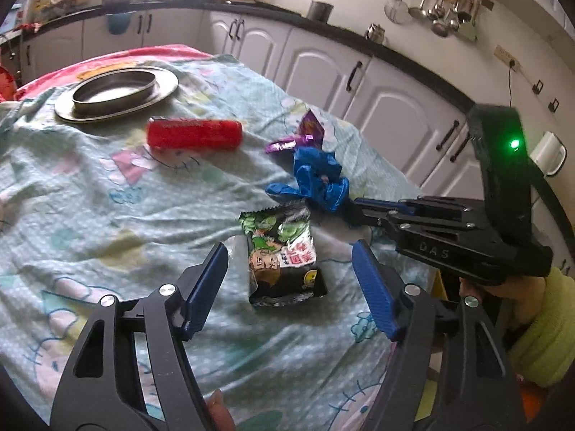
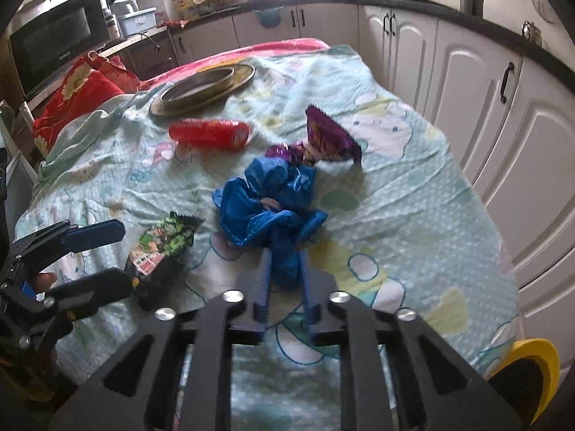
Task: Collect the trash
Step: 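Grasp the green snack packet with the left tool while the right tool grasps the blue bag, then carry the green packet and blue bag with both tools over the yellow bin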
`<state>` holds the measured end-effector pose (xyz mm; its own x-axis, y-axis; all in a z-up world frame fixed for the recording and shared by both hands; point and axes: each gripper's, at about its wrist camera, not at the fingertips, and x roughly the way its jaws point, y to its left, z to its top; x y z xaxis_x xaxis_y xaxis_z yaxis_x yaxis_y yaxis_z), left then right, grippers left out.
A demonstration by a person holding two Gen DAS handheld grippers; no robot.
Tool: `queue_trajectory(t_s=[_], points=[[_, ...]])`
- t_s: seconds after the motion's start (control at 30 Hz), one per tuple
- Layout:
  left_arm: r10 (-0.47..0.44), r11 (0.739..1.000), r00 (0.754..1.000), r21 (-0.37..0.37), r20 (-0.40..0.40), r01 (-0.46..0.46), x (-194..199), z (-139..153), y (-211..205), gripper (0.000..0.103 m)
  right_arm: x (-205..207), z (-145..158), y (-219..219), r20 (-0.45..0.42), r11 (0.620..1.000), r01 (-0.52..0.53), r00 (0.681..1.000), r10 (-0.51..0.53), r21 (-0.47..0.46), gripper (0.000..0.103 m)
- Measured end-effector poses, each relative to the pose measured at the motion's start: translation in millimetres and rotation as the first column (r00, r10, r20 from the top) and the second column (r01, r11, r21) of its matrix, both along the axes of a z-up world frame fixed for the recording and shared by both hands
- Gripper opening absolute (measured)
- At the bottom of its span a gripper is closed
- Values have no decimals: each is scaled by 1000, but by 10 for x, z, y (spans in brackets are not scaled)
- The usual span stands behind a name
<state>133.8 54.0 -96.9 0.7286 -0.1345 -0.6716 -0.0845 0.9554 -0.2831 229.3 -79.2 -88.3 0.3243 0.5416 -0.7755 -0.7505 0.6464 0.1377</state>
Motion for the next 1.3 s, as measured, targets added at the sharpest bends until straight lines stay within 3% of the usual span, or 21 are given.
queue_trajectory(t_s=[0.17,0.47,0.9,1.3], points=[[-12,1000,999,0,-45,12,63,-125,-49,51,-38,-6,-69,-8,1000,9,1000,-9,14,6],[-27,1000,999,12,-37,28,31,-108,-69,28,-217,103,-283,19,1000,12,1000,-12,13,5],[-47,999,999,11,-1,47,-40,41,-148,25,-429,377,-615,60,997,40,997,-44,65,4],[-90,996,994,28,60,89,-40,319,-371,25,-488,687,-1055,94,980,129,985,-144,154,4]])
